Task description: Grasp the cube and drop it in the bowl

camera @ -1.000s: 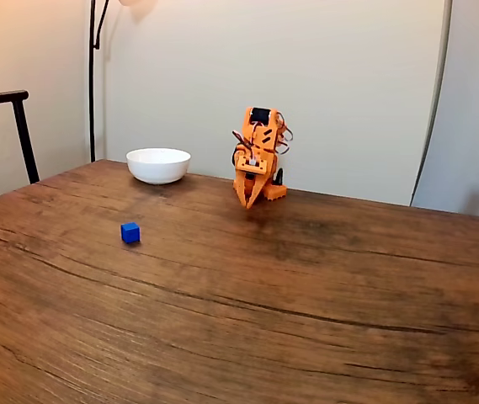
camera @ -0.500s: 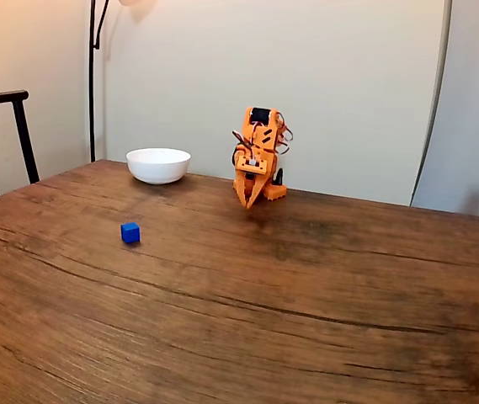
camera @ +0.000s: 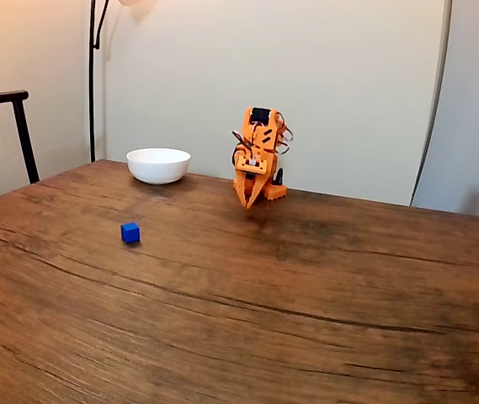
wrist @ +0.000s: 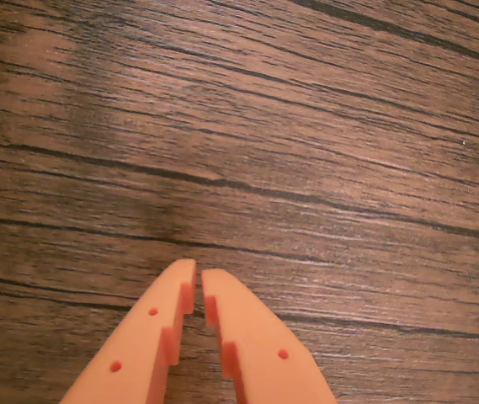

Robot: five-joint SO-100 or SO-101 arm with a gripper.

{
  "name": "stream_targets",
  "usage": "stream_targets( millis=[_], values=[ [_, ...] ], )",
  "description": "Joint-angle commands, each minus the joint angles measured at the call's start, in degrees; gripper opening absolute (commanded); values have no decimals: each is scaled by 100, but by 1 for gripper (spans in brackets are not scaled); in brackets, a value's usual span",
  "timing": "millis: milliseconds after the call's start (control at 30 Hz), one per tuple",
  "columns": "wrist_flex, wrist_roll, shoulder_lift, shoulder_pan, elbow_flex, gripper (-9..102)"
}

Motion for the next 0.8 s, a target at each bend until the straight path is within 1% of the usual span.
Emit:
stream_targets(
  millis=[0, 533, 767],
  values=[
    [79, -9, -62, 26, -18, 0],
    [-18, -35, -26, -44, -26, 0],
    [-914, -35, -26, 35, -26, 0]
  ],
)
